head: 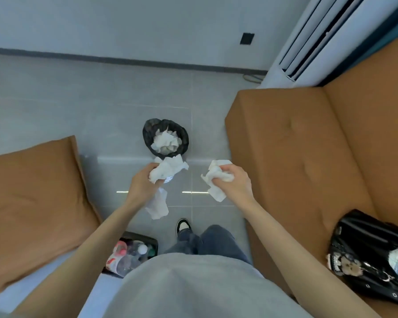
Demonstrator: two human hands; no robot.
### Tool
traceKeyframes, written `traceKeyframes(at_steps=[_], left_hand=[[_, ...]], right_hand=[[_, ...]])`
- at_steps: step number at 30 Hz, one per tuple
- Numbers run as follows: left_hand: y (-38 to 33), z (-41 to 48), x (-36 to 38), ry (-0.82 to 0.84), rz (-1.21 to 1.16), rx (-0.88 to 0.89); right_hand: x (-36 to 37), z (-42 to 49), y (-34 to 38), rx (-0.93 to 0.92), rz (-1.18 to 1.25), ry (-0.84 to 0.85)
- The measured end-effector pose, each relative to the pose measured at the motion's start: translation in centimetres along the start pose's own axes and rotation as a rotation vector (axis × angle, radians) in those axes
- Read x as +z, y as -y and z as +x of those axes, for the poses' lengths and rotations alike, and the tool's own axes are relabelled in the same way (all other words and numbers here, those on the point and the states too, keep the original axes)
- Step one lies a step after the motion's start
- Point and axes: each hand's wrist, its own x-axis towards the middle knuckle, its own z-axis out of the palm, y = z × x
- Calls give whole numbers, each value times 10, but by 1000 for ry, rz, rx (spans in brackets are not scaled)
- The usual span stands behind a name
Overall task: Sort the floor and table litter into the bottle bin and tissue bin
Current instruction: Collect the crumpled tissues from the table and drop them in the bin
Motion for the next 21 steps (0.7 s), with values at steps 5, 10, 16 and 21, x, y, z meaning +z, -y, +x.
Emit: traceKeyframes(at_steps=[5, 10, 16, 21], left_hand=[[-10, 83, -20, -61, -53, -89], [-1, 163, -32, -80, -86, -198], [0, 261, -47, -119, -116, -335], [13, 341, -47, -78, -127, -408]], right_hand=[[19, 88, 45, 26, 59, 88], [53, 183, 82, 27, 30, 179], [81, 295, 121, 89, -62, 222], [114, 372, 134, 107, -121, 272]])
